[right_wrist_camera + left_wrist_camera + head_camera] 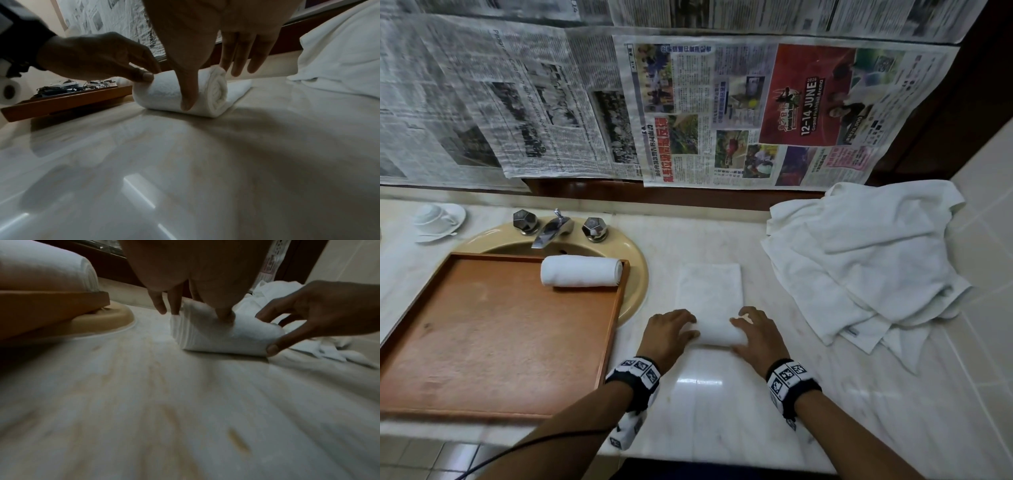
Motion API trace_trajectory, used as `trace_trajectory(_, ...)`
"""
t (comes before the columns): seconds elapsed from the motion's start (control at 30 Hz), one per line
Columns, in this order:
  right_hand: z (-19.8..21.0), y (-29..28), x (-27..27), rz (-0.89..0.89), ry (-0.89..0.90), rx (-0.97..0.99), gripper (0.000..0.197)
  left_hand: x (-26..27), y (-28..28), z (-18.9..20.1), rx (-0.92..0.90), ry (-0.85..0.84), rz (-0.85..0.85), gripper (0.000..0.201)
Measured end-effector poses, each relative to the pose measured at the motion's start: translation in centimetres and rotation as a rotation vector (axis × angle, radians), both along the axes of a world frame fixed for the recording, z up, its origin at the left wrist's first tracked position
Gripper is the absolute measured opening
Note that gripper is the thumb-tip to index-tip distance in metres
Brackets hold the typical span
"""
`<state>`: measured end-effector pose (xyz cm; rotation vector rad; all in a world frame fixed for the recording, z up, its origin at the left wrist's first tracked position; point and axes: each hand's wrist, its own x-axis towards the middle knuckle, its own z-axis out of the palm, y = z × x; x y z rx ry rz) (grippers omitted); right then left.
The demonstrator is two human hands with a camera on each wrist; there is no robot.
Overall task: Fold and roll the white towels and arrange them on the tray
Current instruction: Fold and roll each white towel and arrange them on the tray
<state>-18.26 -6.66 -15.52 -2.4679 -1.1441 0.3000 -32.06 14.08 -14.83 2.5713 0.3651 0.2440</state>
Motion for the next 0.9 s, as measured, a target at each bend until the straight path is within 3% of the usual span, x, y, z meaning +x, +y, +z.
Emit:
trace_trajectory(0.1, -0.2, -0.1, 0.1, -0.004, -0.023, -0.019, 0.053, -1.3, 0.7, -1.2, 0.122, 0.101, -0.061, 0.047)
trace_trajectory(0.2, 0.3, 0.1, 0.6, 0.018, -0.008, -0.072, 0.053, -0.8, 1.1, -0.6, 0.065, 0.172, -0.096, 0.056)
trace_trajectory(0.37, 1.9, 0.2, 1.5, -0.033, 0.232, -0.192, 0.063, 0.5, 1.9, 0.5, -0.171, 0.263, -0.057, 0.062)
trace_trajectory(0.53, 1.3, -2.0, 1.0, -0.095, 0.479, -0.095, 0.067, -1.0, 2.5, 0.1, -0.236, 0.404, -0.163, 0.061)
trace_trajectory(0.67, 0.9, -2.3, 0.4, -0.168, 0.458, -0.003, 0.043, -0.8, 2.6, 0.1, -0.287, 0.519, -0.171, 0.06)
trace_trajectory(0.77, 1.7, -1.7, -0.1, -0.13, 0.296, 0.046, 0.026, 0.9, 2.6, 1.5, -0.34, 0.617, -0.177, 0.053)
trace_trajectory(0.9, 1.1, -1.9, -0.5, 0.019, 0.202, 0.024, 0.051, 2.3, 2.4, 2.3, -0.483, 0.626, -0.096, 0.045)
